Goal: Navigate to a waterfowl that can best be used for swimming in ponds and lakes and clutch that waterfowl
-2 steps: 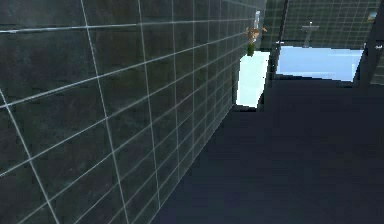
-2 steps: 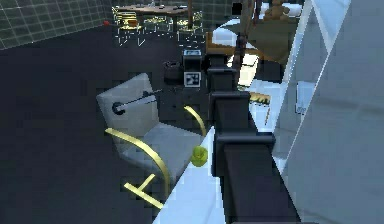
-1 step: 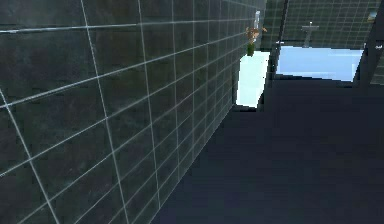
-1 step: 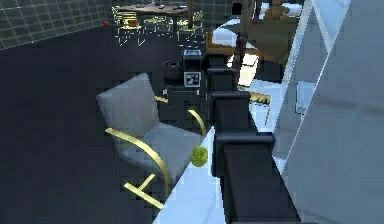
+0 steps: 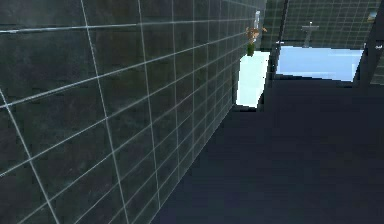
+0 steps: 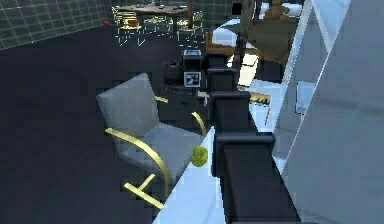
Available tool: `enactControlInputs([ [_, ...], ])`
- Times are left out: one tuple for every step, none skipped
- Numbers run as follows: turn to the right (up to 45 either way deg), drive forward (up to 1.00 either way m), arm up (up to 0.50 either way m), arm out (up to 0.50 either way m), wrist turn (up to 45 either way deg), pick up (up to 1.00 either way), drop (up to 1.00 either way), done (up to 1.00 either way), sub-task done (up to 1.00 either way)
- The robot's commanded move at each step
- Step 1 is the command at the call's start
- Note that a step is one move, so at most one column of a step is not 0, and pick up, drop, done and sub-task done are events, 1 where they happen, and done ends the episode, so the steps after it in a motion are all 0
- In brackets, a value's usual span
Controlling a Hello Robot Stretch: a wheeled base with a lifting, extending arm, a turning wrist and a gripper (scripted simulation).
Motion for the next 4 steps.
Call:
enactControlInputs([
  [0.0, 0.0, -0.26, 0.0, 0.0, 0.0, 0.0, 0.0, 0.0],
  [0.0, 0.0, 0.0, 0.0, 0.0, 1.0, 0.0, 0.0, 0.0],
  [0.0, 0.0, 0.1, 0.0, 0.0, 0.0, 0.0, 0.0, 0.0],
  [0.0, 0.0, 0.0, 0.0, 0.0, 0.0, 0.0, 1.0, 0.0],
])
